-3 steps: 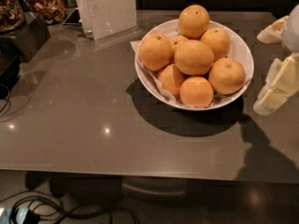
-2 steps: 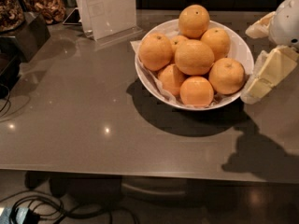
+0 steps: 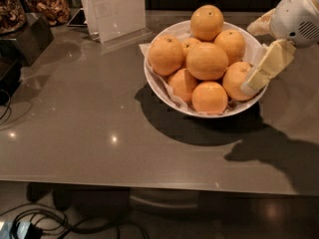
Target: Pick orange from white bowl
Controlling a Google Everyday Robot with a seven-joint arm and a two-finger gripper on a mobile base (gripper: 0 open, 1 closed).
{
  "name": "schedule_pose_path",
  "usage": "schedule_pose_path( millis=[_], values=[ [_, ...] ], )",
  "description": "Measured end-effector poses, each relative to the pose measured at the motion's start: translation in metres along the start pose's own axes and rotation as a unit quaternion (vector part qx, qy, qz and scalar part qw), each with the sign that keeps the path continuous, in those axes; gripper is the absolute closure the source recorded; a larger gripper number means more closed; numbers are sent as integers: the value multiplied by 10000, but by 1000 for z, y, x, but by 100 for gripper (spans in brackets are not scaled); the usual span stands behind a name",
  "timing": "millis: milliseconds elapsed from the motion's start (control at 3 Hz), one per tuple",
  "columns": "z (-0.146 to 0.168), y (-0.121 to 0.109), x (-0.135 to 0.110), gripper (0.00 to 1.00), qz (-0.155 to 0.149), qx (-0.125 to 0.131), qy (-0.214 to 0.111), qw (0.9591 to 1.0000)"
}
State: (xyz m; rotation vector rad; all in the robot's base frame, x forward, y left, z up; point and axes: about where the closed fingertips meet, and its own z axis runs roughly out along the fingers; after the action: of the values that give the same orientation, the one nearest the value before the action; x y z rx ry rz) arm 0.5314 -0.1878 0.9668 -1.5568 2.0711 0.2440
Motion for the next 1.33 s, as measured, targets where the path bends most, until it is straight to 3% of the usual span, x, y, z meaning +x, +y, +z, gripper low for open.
schedule_pose_path(
  millis=[667, 1000, 1333],
  values=[
    [23, 0, 21, 0, 401, -212, 12, 9990],
    [35, 1, 29, 10, 554, -351, 12, 9978],
    [36, 1, 29, 29, 554, -351, 12, 9978]
  ],
)
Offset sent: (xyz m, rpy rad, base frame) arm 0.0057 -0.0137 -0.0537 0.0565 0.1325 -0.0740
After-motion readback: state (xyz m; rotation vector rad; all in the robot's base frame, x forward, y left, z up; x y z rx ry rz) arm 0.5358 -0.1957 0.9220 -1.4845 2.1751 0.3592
